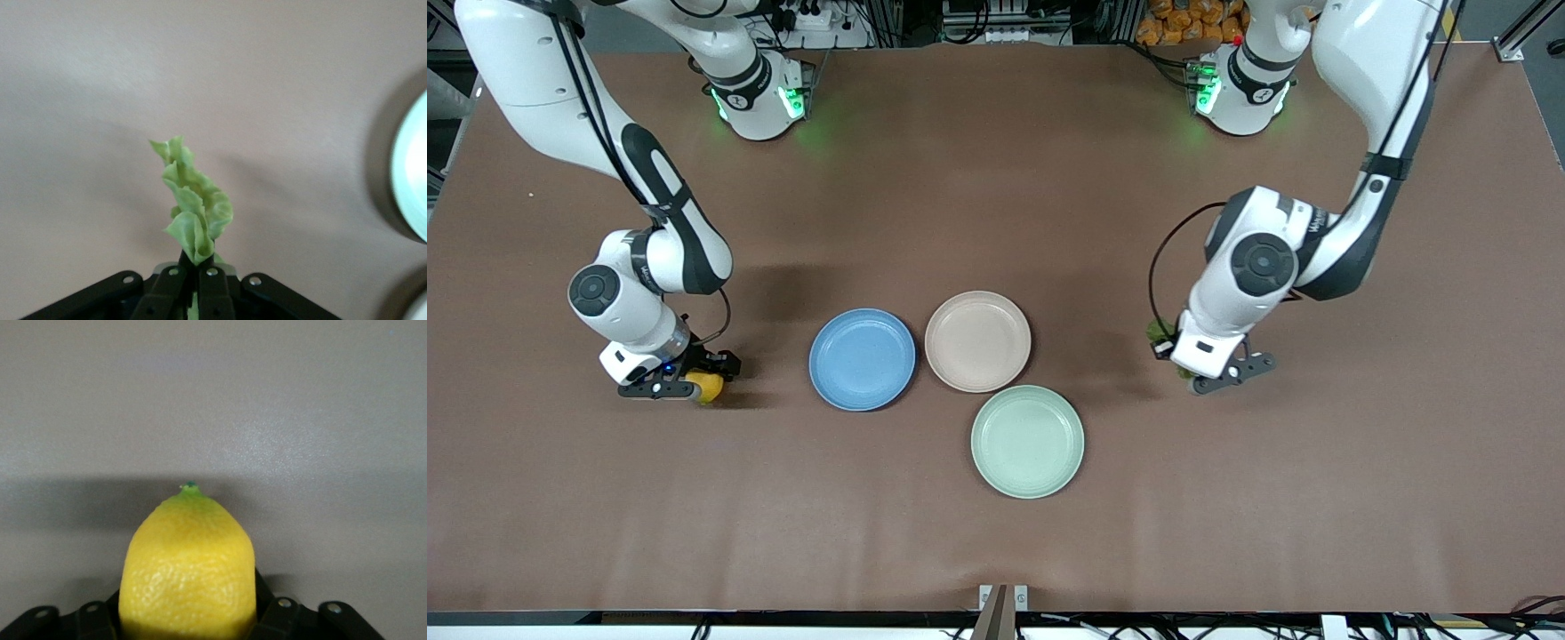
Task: Place lemon and lettuce in plates
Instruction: 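Carry the lettuce over the cream plate with the left gripper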
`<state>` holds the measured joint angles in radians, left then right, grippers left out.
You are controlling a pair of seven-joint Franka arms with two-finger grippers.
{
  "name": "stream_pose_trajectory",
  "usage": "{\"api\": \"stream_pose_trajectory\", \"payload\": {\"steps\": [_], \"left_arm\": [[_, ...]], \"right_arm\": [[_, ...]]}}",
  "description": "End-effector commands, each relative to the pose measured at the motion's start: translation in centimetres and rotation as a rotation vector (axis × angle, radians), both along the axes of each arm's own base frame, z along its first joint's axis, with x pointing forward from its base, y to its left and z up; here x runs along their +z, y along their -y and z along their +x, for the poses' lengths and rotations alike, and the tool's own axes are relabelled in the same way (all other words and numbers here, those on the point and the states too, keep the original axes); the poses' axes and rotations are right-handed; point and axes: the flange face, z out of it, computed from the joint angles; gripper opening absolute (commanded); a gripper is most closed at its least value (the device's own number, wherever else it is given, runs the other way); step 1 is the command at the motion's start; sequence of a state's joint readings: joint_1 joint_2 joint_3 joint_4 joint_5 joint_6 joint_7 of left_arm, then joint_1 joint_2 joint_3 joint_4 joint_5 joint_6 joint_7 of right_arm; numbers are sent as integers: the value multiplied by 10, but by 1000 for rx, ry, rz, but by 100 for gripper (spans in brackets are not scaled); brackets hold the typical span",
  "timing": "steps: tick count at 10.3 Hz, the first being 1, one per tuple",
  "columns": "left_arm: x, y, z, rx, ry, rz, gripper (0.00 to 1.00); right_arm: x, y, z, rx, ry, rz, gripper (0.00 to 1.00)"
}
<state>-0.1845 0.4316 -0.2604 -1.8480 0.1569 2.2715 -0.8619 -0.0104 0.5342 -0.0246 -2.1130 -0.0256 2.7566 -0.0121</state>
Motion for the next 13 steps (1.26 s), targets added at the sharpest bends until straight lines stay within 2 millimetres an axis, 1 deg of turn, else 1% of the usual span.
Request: {"api": "stream_pose_trajectory", "payload": {"steps": [1, 2, 3, 5, 6, 7, 10, 13], "left_arm": [[3, 44, -11, 58, 3, 2, 0], [3, 66, -16, 79, 8, -6, 0], [3, 82, -21, 95, 10, -12, 0], [-4, 111, -33, 108, 6, -18, 0], [-9, 130, -37, 128, 2, -25, 0], [-10, 152, -44, 146, 7, -35, 0], [-12, 184, -52, 192, 14, -59, 0], [-13, 221, -66, 205, 26, -88, 0]], "right_arm": [[-7, 3, 2, 7, -1, -2, 57], [-6, 2, 3, 8, -4, -2, 54], [-4, 2, 6, 8, -1, -3, 54], [-1, -1, 7, 13, -2, -2, 53], [2, -2, 9, 15, -14, -1, 51], [7, -3, 14, 15, -34, 0, 51], [23, -16, 22, 28, -60, 11, 51], [47, -44, 33, 63, -81, 31, 51]]}}
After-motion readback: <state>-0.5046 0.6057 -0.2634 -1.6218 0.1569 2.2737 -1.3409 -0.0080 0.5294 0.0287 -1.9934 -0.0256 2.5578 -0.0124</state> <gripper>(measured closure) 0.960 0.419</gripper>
